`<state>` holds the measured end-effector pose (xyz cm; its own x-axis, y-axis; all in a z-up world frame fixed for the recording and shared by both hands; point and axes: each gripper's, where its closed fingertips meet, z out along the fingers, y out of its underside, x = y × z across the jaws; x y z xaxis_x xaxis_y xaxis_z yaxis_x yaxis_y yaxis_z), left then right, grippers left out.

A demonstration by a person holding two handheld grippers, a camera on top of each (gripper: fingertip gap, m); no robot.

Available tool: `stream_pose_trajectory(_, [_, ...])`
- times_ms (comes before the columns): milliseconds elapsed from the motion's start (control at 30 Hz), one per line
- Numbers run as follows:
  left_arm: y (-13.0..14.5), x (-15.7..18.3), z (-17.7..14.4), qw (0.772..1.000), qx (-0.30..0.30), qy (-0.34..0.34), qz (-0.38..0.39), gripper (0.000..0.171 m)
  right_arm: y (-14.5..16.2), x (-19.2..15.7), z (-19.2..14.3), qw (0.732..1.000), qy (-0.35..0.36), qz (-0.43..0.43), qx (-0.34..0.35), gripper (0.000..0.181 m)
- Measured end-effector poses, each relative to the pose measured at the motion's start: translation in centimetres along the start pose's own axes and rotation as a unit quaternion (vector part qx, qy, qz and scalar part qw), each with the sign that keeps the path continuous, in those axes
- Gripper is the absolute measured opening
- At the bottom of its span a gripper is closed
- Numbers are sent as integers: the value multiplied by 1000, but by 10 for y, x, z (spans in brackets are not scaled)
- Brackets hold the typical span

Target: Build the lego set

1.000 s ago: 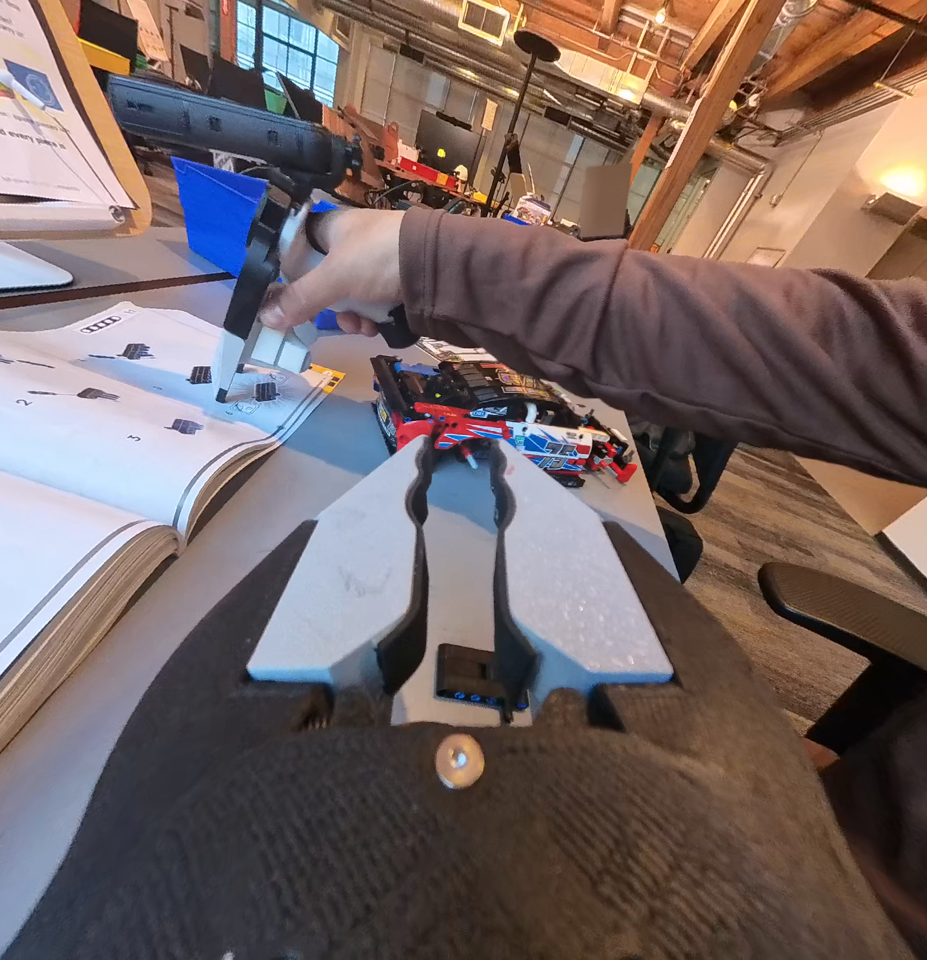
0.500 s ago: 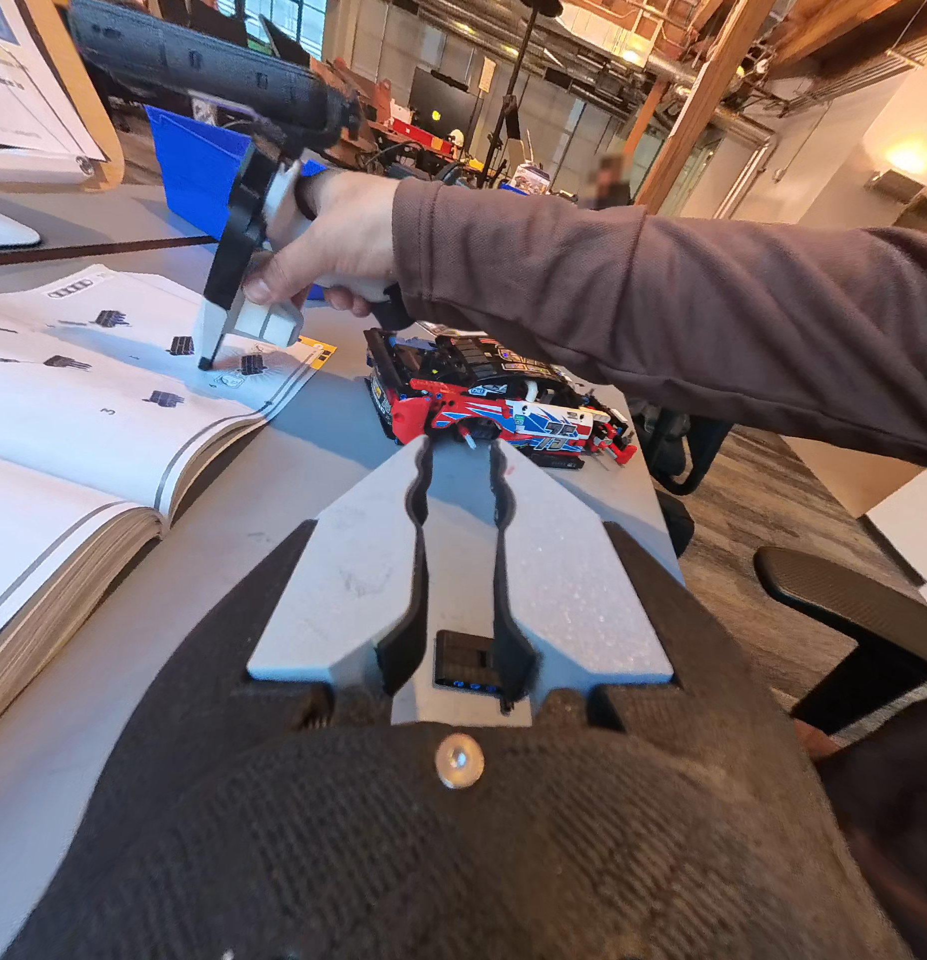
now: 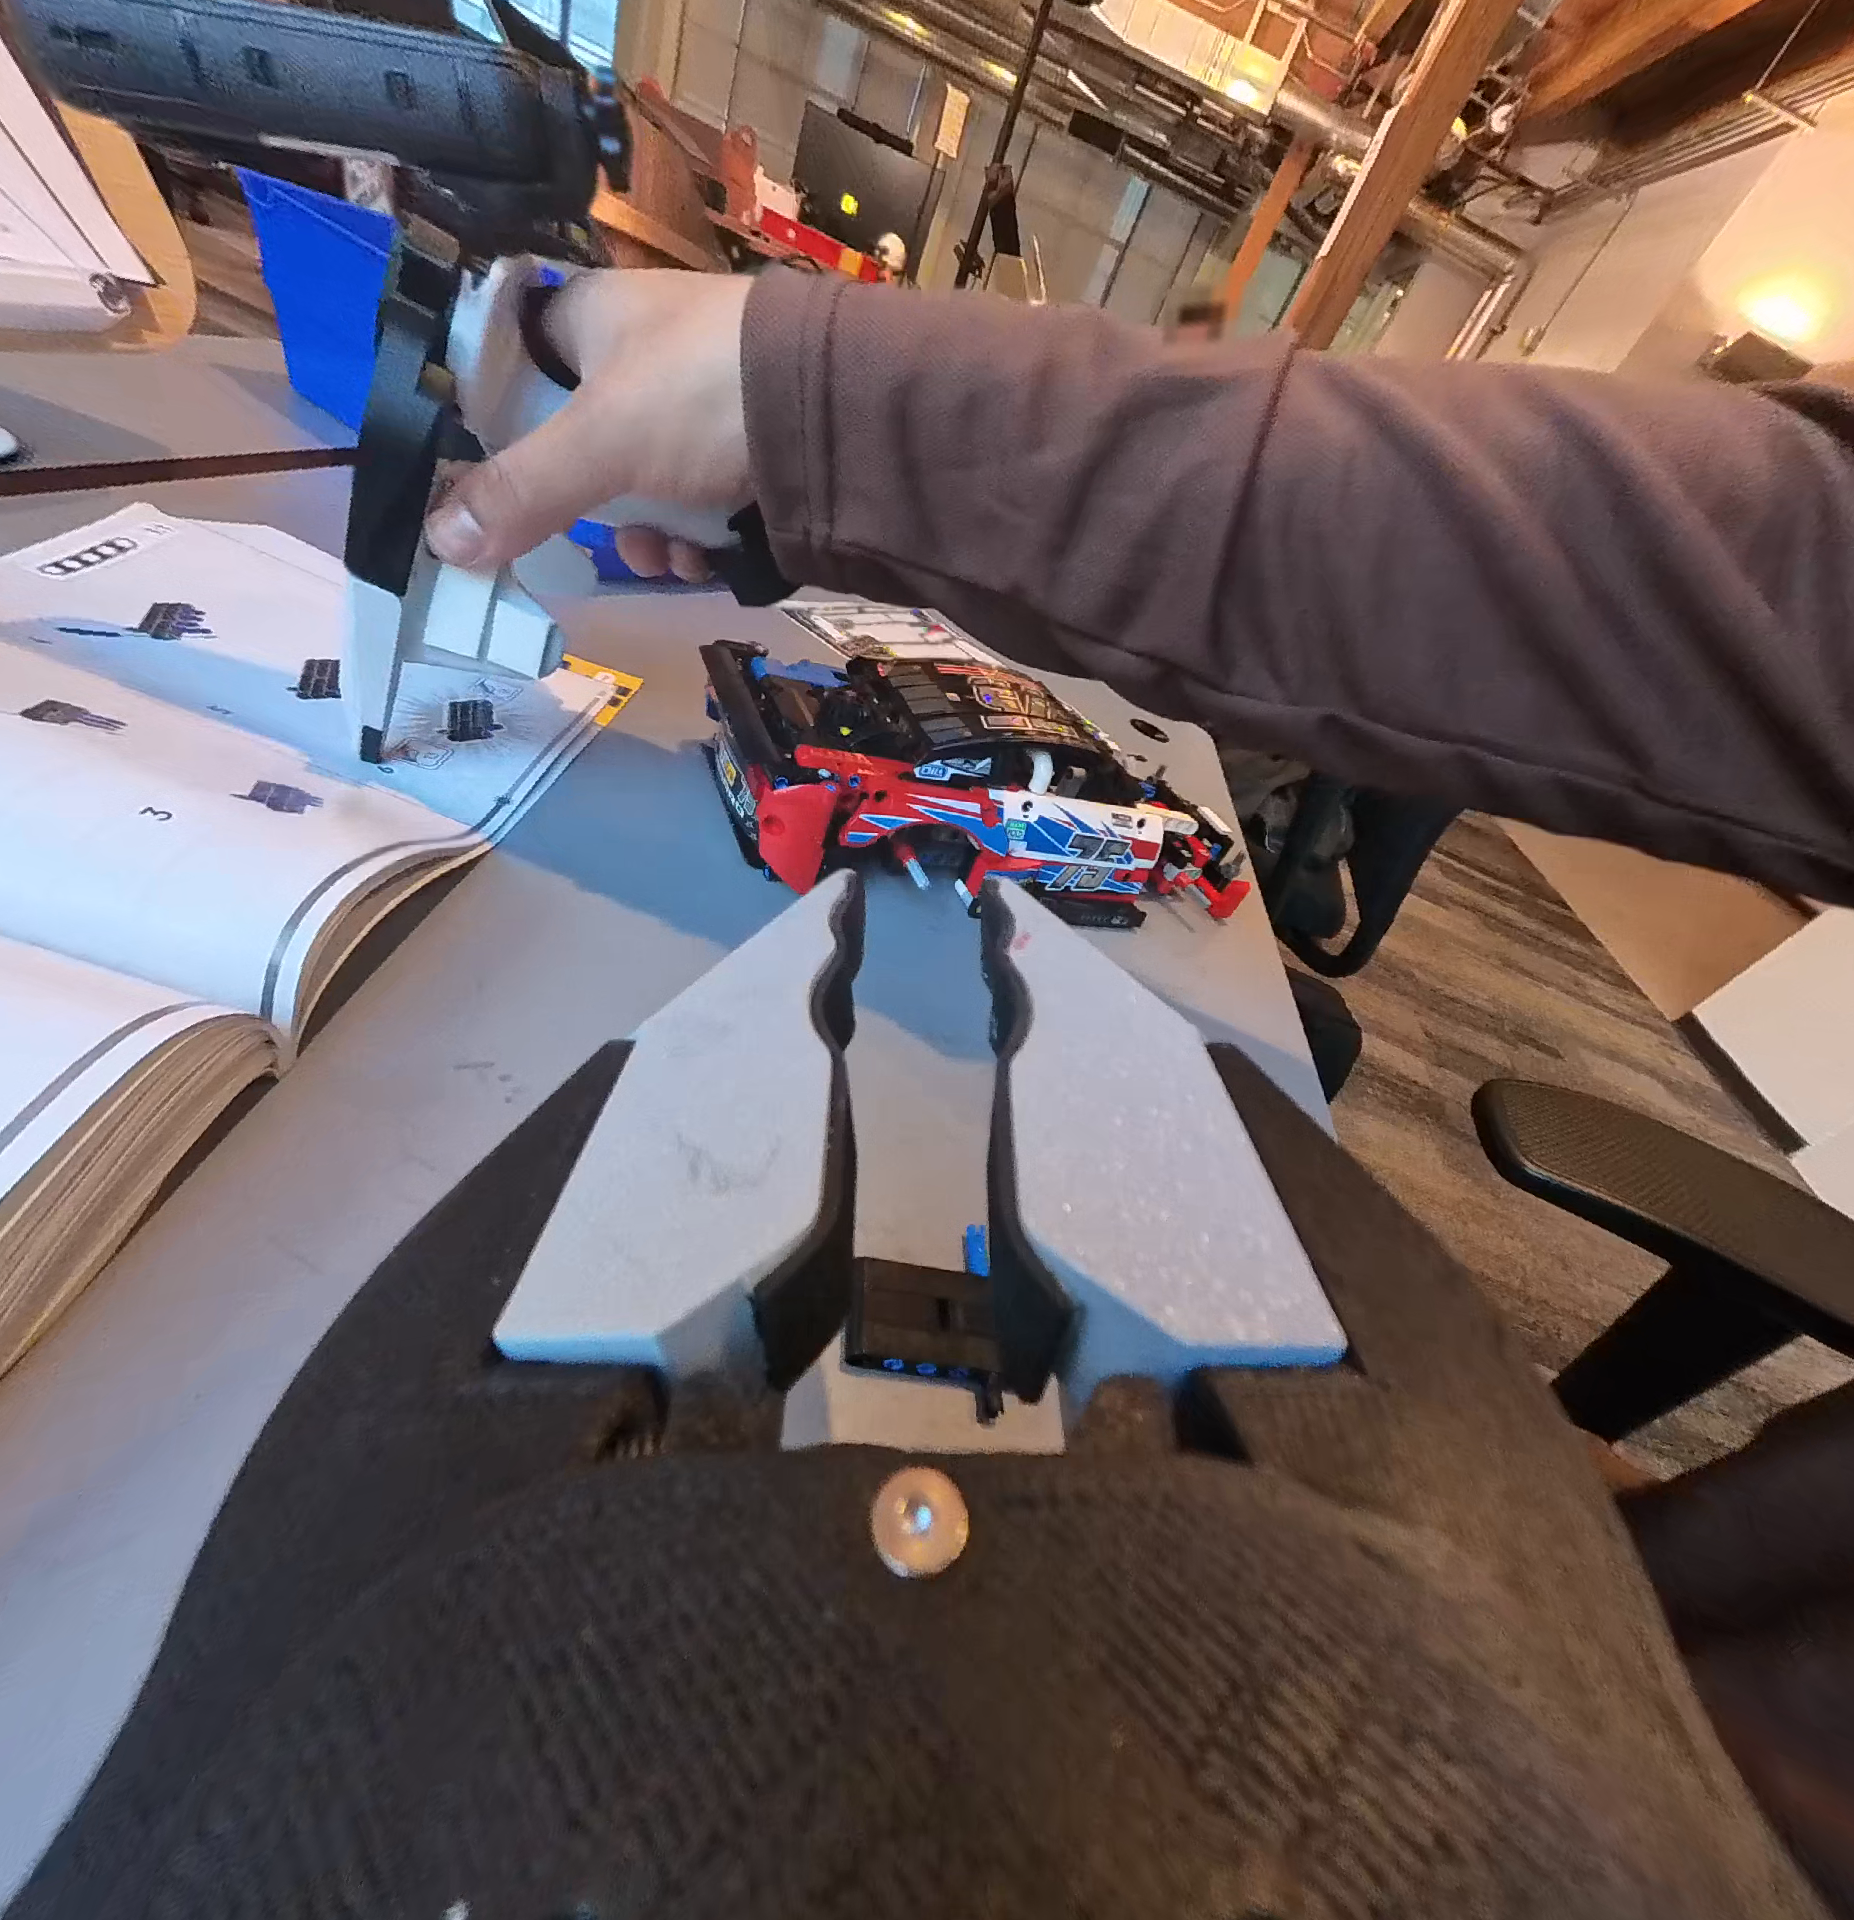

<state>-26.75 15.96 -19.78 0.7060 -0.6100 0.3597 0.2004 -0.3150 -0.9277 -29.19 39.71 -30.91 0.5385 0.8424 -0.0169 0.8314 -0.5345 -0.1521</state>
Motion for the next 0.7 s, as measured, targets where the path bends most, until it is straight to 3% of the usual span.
stream_pose_trajectory(300, [5, 4, 4, 1000, -12, 10, -10, 20, 0, -2, 0, 1000, 0, 2, 16, 81])
stream_pose_trajectory(567, [4, 4, 2, 1000, -14, 9, -5, 20, -2, -15, -1, 1000, -7, -21, 16, 53])
stream_pose_trajectory(633, [1, 1, 1, 1000, -11, 4, -2, 20, -2, -22, -4, 999, -21, -28, 23, 35])
stream_pose_trajectory(700, [-1, -2, -2, 1000, -8, -2, -3, 20, -3, -30, -16, 997, -33, -34, 55, 41])
